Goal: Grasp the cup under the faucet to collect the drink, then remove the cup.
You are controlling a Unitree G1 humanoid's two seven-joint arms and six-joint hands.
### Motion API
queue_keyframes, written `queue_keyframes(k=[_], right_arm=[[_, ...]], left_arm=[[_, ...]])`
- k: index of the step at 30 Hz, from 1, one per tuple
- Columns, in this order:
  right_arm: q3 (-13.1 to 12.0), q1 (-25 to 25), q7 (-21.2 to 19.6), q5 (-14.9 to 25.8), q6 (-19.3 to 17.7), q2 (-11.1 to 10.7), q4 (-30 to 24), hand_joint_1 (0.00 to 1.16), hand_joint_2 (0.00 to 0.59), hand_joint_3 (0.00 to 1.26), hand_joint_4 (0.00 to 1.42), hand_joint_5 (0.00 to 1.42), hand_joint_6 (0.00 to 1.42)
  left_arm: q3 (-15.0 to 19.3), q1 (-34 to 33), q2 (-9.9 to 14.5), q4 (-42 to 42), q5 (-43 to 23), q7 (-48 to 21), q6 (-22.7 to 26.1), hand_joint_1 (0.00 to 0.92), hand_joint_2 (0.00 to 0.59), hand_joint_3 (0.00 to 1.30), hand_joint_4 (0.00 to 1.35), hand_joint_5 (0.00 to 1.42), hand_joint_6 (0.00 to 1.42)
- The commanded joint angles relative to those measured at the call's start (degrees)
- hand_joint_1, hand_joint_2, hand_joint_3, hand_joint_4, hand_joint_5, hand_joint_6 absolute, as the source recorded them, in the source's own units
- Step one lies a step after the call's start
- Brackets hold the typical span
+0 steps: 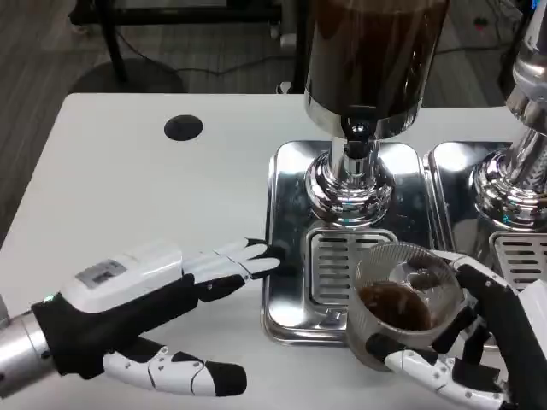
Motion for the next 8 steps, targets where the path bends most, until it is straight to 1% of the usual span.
queue_keyframes(k=[1,8], right_arm=[[0.08,0.05,-1.04,0.22,-2.48,0.5,-2.06,0.64,0.234,0.61,0.71,0.87,1.09],[0.06,0.1,-1.12,0.25,-2.62,0.57,-2.05,0.64,0.234,0.61,0.71,0.87,1.09]], left_arm=[[0.63,0.81,1.11,-0.76,-0.4,-0.76,0.18,0.0,0.133,0.11,0.0,0.0,0.11],[0.68,0.74,1.23,-0.71,-0.35,-0.94,0.29,0.0,0.132,0.11,0.0,0.0,0.11]])
